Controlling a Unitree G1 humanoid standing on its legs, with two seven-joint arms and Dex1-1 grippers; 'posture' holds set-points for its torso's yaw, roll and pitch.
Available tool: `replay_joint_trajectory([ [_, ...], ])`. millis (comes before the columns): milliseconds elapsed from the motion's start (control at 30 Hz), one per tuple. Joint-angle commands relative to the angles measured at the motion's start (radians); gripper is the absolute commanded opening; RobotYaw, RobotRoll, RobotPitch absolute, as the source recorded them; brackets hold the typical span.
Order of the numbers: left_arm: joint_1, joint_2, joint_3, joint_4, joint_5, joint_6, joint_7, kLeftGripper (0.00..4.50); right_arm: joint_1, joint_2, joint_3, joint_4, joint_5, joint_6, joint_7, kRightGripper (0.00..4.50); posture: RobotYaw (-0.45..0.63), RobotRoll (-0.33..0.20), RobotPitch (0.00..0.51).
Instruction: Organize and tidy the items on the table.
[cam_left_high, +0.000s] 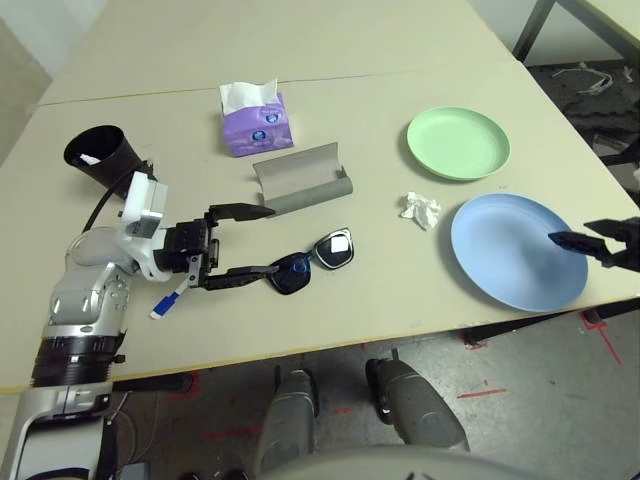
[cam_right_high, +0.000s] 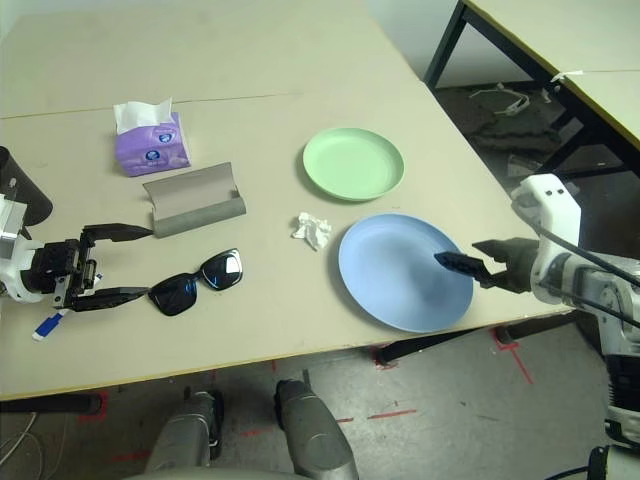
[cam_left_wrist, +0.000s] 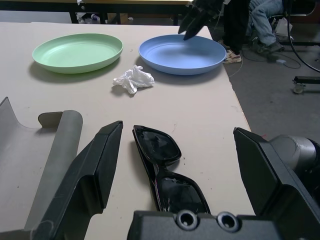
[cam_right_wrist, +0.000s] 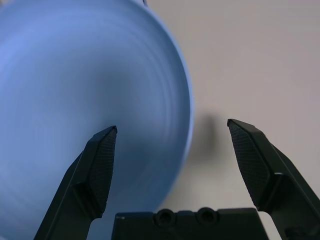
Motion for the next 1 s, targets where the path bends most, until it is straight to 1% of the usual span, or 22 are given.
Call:
replay_joint_trajectory([
  [33,0.0,-0.003,-0.01,-0.004,0.011,-0.005,0.007,4.49,-0.007,-0.011,0.028,0.019,-0.032,-0.004,-0.011,4.5,-0.29,0.0,0.21],
  [200,-0.002,-0.01,-0.012,-0.063,-0.004,0.017,0.04,4.49,-0.023,-0.007,0.057,0.034,-0.057,0.003,-0.01,4.5,-0.28,0.0,0.208],
  [267,-0.009,-0.013,-0.01,-0.08,-0.008,0.027,0.056,4.49,-0.027,-0.009,0.071,0.034,-0.052,0.035,0.001,4.5,-0.28,0.0,0.208],
  [467,-0.019,-0.011,0.0,-0.072,0.0,0.007,0.066,4.49,-0.026,-0.015,0.098,0.009,-0.023,0.146,0.037,4.5,-0.27,0.0,0.205],
  [600,-0.024,-0.008,0.004,-0.066,0.0,0.006,0.07,4.49,-0.022,-0.016,0.109,-0.007,-0.015,0.174,0.054,4.5,-0.27,0.0,0.203],
  [667,-0.018,-0.007,0.005,-0.075,0.0,0.009,0.076,4.5,-0.034,-0.005,0.106,-0.002,-0.016,0.173,0.05,4.12,-0.27,0.0,0.203],
  [700,-0.015,-0.005,0.006,-0.076,-0.001,0.01,0.078,4.5,-0.038,-0.001,0.108,-0.002,-0.017,0.171,0.049,3.86,-0.26,0.0,0.2],
  [800,-0.011,-0.001,0.009,-0.073,-0.002,0.014,0.081,4.5,-0.052,0.01,0.109,0.005,-0.02,0.162,0.046,2.84,-0.26,0.0,0.2],
  [833,-0.01,0.003,0.009,-0.072,-0.003,0.024,0.083,4.5,-0.059,0.015,0.108,0.008,-0.021,0.156,0.044,2.42,-0.26,0.0,0.199],
  [1000,0.003,0.028,-0.009,-0.073,0.0,0.082,0.088,4.5,-0.103,0.049,0.094,0.036,-0.037,0.108,0.023,0.62,-0.25,0.0,0.199],
])
